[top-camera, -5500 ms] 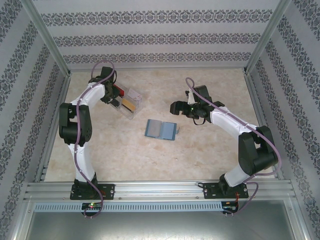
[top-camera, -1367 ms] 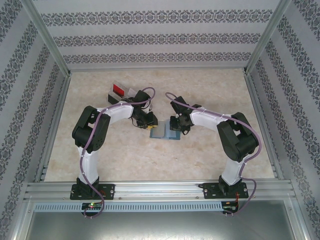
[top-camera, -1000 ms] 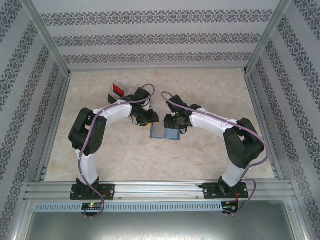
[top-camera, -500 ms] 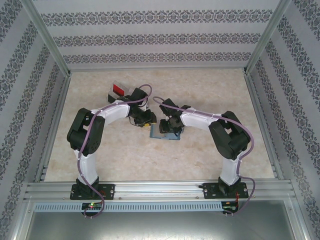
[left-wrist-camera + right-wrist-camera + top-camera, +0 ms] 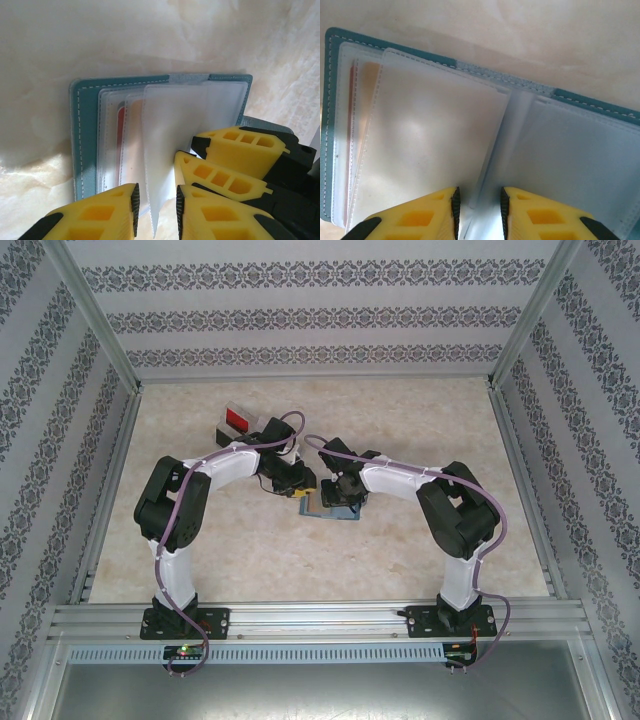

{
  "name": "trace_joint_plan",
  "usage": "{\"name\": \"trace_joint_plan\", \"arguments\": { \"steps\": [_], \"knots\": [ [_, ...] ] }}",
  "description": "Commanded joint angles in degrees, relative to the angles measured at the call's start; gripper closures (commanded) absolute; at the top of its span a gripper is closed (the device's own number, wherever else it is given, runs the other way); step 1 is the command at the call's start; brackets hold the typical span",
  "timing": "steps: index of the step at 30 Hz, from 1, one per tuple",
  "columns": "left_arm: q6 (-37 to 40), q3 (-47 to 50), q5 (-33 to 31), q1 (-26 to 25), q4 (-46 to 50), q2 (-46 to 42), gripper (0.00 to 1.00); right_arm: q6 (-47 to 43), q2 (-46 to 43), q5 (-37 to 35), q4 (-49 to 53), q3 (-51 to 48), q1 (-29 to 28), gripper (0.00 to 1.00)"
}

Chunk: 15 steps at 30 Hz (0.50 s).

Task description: Take the credit cards out of the card holder

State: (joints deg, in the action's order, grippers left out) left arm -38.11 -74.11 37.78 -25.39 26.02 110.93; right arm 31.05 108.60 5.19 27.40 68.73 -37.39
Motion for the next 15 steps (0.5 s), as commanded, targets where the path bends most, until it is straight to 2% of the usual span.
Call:
{"name": "trace_joint_plan", "arguments": {
  "steps": [1,6,15],
  "knots": [
    [-0.8,0.0,2.1,0.2,-2.0,1.4,0.71,-1.2,2.6,-2.0,2.3,-0.5,-0.2,0.7],
    [-0.4,-0.1,1.6,0.1,-1.6,2.2,0.73,-0.9,2.2,-1.8,1.9,-0.7,0.0,0.7],
    [-0.5,-0.3,5.1,-0.3,-3.1,4.3,0.74,-0.4,0.9,-0.8,0.7,-1.4,0.2,0.71]
  ]
}}
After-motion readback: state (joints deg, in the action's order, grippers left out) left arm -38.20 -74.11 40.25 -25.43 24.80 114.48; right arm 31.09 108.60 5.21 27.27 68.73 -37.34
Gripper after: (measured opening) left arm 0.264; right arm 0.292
